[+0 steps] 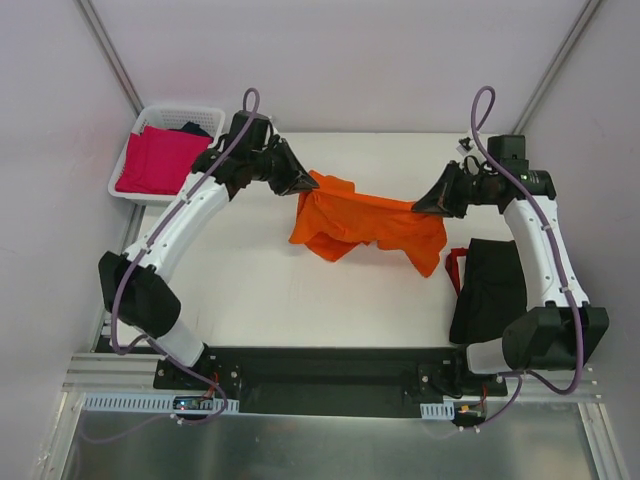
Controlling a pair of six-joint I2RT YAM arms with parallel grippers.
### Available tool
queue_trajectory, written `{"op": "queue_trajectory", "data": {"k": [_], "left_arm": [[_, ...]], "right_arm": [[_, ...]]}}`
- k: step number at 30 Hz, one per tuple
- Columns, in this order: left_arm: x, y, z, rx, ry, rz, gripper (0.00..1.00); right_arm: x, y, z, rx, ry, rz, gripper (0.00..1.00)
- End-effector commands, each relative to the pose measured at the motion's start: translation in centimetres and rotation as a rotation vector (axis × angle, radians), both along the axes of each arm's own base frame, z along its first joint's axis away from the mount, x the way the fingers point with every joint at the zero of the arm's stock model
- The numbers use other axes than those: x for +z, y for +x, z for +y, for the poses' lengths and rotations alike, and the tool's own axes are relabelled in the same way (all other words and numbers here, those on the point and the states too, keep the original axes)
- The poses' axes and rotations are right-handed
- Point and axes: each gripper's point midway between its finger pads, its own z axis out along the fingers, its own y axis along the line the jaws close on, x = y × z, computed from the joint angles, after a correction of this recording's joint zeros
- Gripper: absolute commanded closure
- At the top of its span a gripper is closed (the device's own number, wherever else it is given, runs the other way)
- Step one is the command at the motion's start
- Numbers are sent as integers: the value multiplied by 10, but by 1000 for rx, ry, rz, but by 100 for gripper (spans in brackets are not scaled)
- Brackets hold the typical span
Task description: Fold and stack the t-shirts
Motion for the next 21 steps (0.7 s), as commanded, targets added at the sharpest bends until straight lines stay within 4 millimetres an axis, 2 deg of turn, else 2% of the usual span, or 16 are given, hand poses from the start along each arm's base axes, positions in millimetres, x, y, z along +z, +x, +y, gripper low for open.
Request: {"op": "queue_trajectory", "data": {"k": [1,4,8,10,14,17,18,19,21], "left_arm": [[50,9,65,142,203,-275,99],[68,9,83,180,268,-333,99],[93,4,96,210,305,-395,99],[109,-2,100,216,301,-432,98],[133,-21,103,203,267,-487,96],[136,-35,99,160,236,-496,93],[129,-40,93,118,219,-475,94],[127,-45,90,101,202,-462,95],[112,-55,86,77,178,-408,98]], "right_arm": [[7,18,-16,-20,-73,-53,99],[26,28,-15,-27,-68,-95,99],[55,35,-13,-44,-43,-157,99],[72,34,-11,-49,-26,-196,99],[92,24,-10,-48,-13,-232,99],[90,12,-9,-39,-13,-219,99],[85,8,-8,-29,-7,-209,99],[70,5,-7,-20,-5,-170,99],[60,-8,6,41,16,-137,99]]}}
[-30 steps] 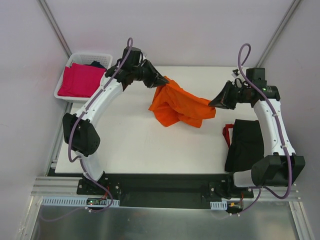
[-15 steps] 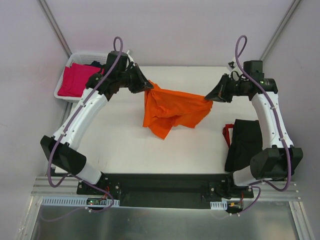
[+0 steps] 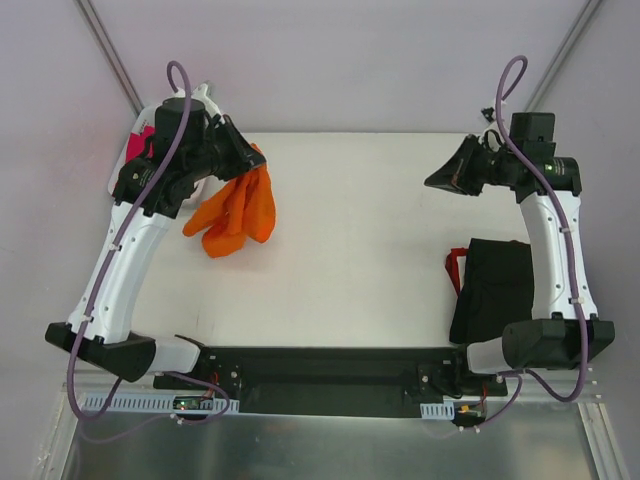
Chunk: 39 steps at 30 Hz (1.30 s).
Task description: Fold and stack the t-shirts
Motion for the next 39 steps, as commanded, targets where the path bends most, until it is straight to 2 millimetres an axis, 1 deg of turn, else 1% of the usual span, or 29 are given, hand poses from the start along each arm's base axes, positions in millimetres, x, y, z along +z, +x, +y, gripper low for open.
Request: {"op": "queue_trajectory", "data": {"k": [1,2,3,4,5,6,7,9,11,12,14,15,17,18,19,20,22,23,24,25,26,27,29,30,32,34,37,38,39], "left_arm": [[-6,-27,-12,-96,-55,32,98],[-19,-31,-12,-97,-56,66,98],[-19,-37,-14,-108,-75,76,98],[-23,-40,-15,-118,-77,90,99],[-28,-43,-17,-134,-80,106,100],[-27,-46,-18,-149,-83,102,100],[-26,-51,-21,-179,-93,106,100],[-21,-58,-21,-202,-93,82,98],[-15,-65,-20,-227,-91,57,95],[-9,-72,-17,-241,-86,26,94],[-2,-81,-14,-250,-80,-2,91],[5,-89,-10,-259,-75,-32,91],[5,-100,-8,-273,-67,-34,90],[9,-109,-4,-282,-65,-56,89],[7,-116,-4,-298,-65,-48,89],[2,-123,-6,-326,-73,-33,89],[0,-142,-6,-372,-91,-35,89],[-14,-149,-7,-386,-93,9,89],[-14,-165,-8,-423,-123,20,89],[-20,-173,-8,-440,-137,44,89],[-32,-183,-7,-448,-145,95,89],[-30,-197,-5,-459,-165,92,89],[-36,-212,3,-445,-157,117,89],[-34,-217,9,-431,-139,92,88],[-25,-225,14,-430,-125,69,86],[-30,-227,19,-415,-97,84,86],[-54,-221,22,-377,-66,165,81],[-69,-219,23,-361,-55,220,81],[-79,-216,23,-348,-47,263,81]], "right_arm": [[-20,-35,17,101,10,67,99],[-36,-41,22,118,-13,105,99],[-44,-45,25,129,-27,118,99],[-51,-47,27,136,-36,131,96],[-65,-52,29,139,-41,171,94],[-68,-56,34,150,-48,173,92],[-71,-55,37,153,-51,166,92],[-82,-60,43,156,-65,188,92],[-87,-61,48,161,-73,188,93],[-91,-63,50,164,-77,198,93],[-95,-64,55,172,-88,196,93],[-97,-64,56,173,-92,201,93],[-99,-64,62,187,-97,202,93],[-100,-63,64,189,-95,204,93],[-99,-63,67,197,-93,202,92],[-103,-65,72,215,-98,214,92],[-109,-66,76,229,-109,229,88],[-113,-68,79,239,-121,237,88],[-116,-70,81,243,-128,244,88],[-117,-71,82,244,-132,247,88],[-121,-74,84,250,-144,252,88],[-121,-76,85,251,-148,254,88],[-128,-81,87,257,-162,270,88],[-129,-83,89,260,-162,271,88],[-137,-89,92,268,-172,292,88],[-141,-93,95,275,-179,301,88],[-145,-99,106,296,-185,314,87],[-146,-103,113,320,-191,315,87],[-145,-104,116,327,-192,314,86]]}}
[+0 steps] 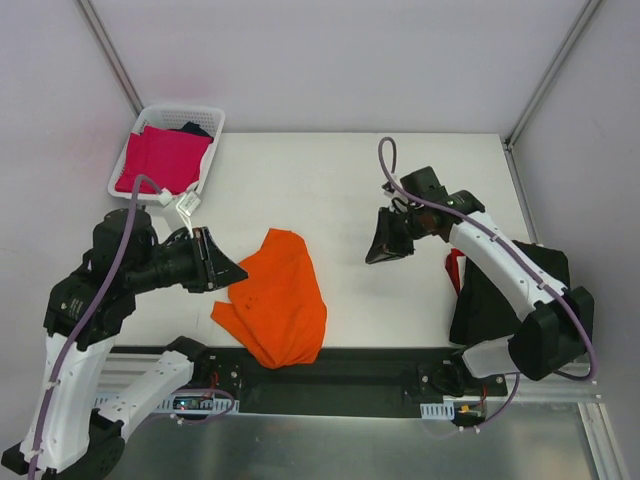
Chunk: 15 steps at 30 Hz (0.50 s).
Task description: Fold and stack the t-shirts
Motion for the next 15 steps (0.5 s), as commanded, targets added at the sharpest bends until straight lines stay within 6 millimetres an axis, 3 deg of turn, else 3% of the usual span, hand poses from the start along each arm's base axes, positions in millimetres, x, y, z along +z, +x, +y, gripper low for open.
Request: {"op": "queue_trajectory", "data": {"k": [1,4,7,11,15], "left_arm": [[-53,4,6,33,114,186,81],[-113,6,16,87,237,364,85],[-152,9,31,173,338,457,96],[-187,15,50,291,449,525,97],[-204,22,57,342,502,554,97]], "right_arm": [[0,-3,20,29,0,-12,86],[-10,-13,32,71,-30,16,84],[-24,-26,44,120,-65,45,82],[-37,-33,58,141,-65,88,78],[-46,-28,74,161,-48,127,71]]}}
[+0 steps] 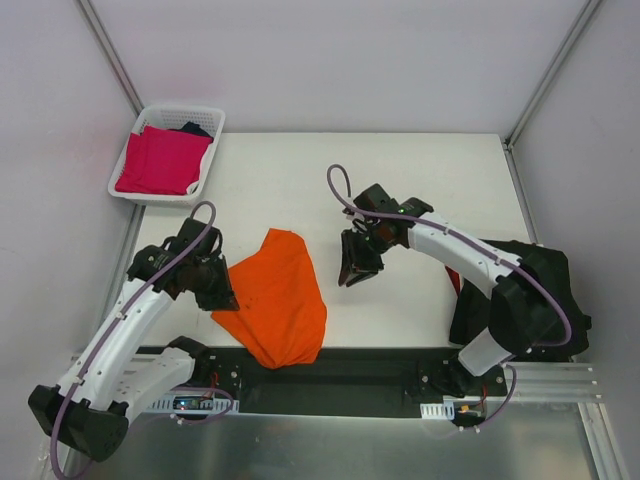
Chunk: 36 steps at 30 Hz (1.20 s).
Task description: Fold and stack the t-shirts
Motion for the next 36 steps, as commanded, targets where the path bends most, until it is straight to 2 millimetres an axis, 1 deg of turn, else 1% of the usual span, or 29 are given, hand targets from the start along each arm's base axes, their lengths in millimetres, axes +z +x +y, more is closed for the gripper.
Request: {"op": "queue_trajectory", "data": {"k": [1,2,3,4,5,6,7,8,9,11,12,13,14,15,16,17,19,20,21,23,24,25,27,28,30,31,32,36], "left_arm": [[-15,12,15,79,106,-4,96],[-18,14,16,86,120,7,95],[-20,18,16,90,128,-1,94],[-23,20,19,99,146,-1,92],[-27,23,19,96,158,12,86],[-29,26,19,97,162,12,78],[-32,29,20,101,172,16,68],[-34,31,19,104,180,28,43],[-34,34,20,110,185,27,31],[-32,43,21,128,197,11,13],[-31,46,21,133,196,10,4],[-30,51,23,143,206,-3,4],[-33,56,27,150,218,4,4],[-35,58,28,156,217,10,4],[-39,60,29,158,216,19,4],[-42,66,29,157,216,16,5],[-48,71,29,176,187,27,6],[-50,78,29,182,178,14,6],[-52,82,30,194,158,17,7],[-59,87,31,201,144,29,7],[-61,94,31,205,134,14,7],[-63,97,31,212,120,20,7],[-68,108,31,209,109,5,7],[-71,111,30,208,93,6,7],[-80,117,28,199,80,16,7],[-83,124,27,202,67,5,7],[-88,126,25,201,45,30,8],[-98,139,22,205,20,42,9]], "right_arm": [[1,10,23,8,46,28,71],[9,17,29,24,65,8,69],[8,18,30,37,59,21,67],[2,20,35,49,56,51,65],[2,23,39,71,62,50,60],[8,29,46,77,78,42,58],[4,33,51,86,79,59,55],[5,36,54,93,84,56,51],[13,44,59,94,102,33,44],[11,57,59,80,105,28,37],[12,63,59,71,107,24,37],[14,74,55,42,115,18,37],[11,83,53,26,117,18,37],[11,89,51,9,121,16,37],[12,101,46,-16,130,7,37],[11,106,45,-27,133,10,37],[5,120,42,-45,142,18,38],[5,126,42,-51,147,11,39],[-3,131,42,-56,140,24,40],[-6,142,41,-64,148,23,42],[-10,145,42,-62,150,29,42],[-20,148,42,-67,147,52,43],[-24,155,44,-63,154,53,43],[-32,157,46,-63,153,70,43],[-34,162,52,-66,183,73,43],[-39,163,56,-69,194,90,43],[-40,167,60,-69,213,81,43],[-50,174,69,-92,238,111,44]]}}
